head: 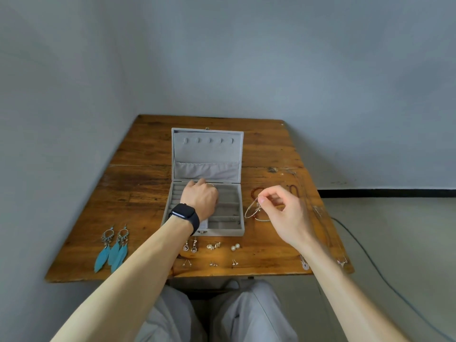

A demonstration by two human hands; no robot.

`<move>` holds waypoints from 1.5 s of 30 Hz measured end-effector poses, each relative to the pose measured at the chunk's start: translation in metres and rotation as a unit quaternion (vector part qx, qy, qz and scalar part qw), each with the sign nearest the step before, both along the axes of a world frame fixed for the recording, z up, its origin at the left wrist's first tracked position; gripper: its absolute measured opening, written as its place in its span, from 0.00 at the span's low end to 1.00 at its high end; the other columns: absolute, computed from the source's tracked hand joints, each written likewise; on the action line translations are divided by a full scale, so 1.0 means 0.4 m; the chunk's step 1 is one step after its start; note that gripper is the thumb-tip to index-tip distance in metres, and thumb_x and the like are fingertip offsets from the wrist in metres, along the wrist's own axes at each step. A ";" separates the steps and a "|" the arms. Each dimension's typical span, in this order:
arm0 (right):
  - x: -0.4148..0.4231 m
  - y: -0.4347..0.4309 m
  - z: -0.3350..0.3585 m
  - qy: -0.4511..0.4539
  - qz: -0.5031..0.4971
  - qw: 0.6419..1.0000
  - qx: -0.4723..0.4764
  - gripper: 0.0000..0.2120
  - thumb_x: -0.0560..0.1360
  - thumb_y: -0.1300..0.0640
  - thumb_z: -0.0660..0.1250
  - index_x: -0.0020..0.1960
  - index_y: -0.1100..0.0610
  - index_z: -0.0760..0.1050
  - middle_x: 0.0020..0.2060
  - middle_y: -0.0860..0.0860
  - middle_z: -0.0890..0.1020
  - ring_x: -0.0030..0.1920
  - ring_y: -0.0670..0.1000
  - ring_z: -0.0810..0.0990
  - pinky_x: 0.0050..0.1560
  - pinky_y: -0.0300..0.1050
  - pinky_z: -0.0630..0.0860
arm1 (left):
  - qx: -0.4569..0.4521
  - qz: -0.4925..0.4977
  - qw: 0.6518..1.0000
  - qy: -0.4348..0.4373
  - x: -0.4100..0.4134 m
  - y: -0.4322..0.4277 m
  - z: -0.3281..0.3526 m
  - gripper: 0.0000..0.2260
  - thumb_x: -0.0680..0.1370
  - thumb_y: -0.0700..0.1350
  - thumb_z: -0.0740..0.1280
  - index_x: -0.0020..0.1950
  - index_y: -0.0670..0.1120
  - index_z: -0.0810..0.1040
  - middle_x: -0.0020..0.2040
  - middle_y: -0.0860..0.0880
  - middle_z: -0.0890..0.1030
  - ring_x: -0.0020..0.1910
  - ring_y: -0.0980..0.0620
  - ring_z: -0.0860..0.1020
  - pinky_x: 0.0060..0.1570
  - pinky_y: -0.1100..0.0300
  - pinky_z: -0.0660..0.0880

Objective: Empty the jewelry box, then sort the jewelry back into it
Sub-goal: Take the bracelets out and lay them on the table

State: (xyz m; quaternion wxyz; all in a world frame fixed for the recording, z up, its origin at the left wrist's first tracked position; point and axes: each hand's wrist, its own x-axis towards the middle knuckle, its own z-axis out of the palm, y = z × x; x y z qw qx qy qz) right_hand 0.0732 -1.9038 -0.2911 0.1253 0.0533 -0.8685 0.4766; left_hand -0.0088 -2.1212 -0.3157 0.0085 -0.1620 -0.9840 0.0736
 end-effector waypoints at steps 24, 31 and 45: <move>0.153 0.055 -0.045 -0.050 -0.080 0.994 -0.059 0.04 0.77 0.55 0.70 0.46 0.47 0.80 0.42 0.38 0.83 0.47 0.39 0.80 0.45 0.31 0.75 | 0.086 -0.089 0.992 -0.024 0.082 0.068 0.011 0.09 0.80 0.50 0.67 0.59 0.53 0.82 0.53 0.52 0.84 0.53 0.49 0.80 0.47 0.59 0.69; 0.145 0.066 -0.082 -0.123 -0.115 0.986 0.015 0.03 0.77 0.50 0.69 0.45 0.44 0.79 0.43 0.38 0.83 0.46 0.38 0.79 0.43 0.35 0.74 | 0.079 -0.093 0.993 0.004 0.088 0.069 -0.001 0.11 0.83 0.51 0.63 0.58 0.51 0.83 0.51 0.50 0.84 0.52 0.47 0.80 0.50 0.56 0.73; 0.050 0.051 -0.133 -0.171 -0.174 0.933 0.263 0.09 0.80 0.51 0.65 0.56 0.49 0.81 0.50 0.50 0.85 0.49 0.54 0.83 0.44 0.43 0.78 | 0.496 0.010 0.864 -0.086 0.128 0.068 0.093 0.07 0.78 0.44 0.67 0.51 0.52 0.85 0.48 0.54 0.85 0.48 0.57 0.82 0.53 0.59 0.80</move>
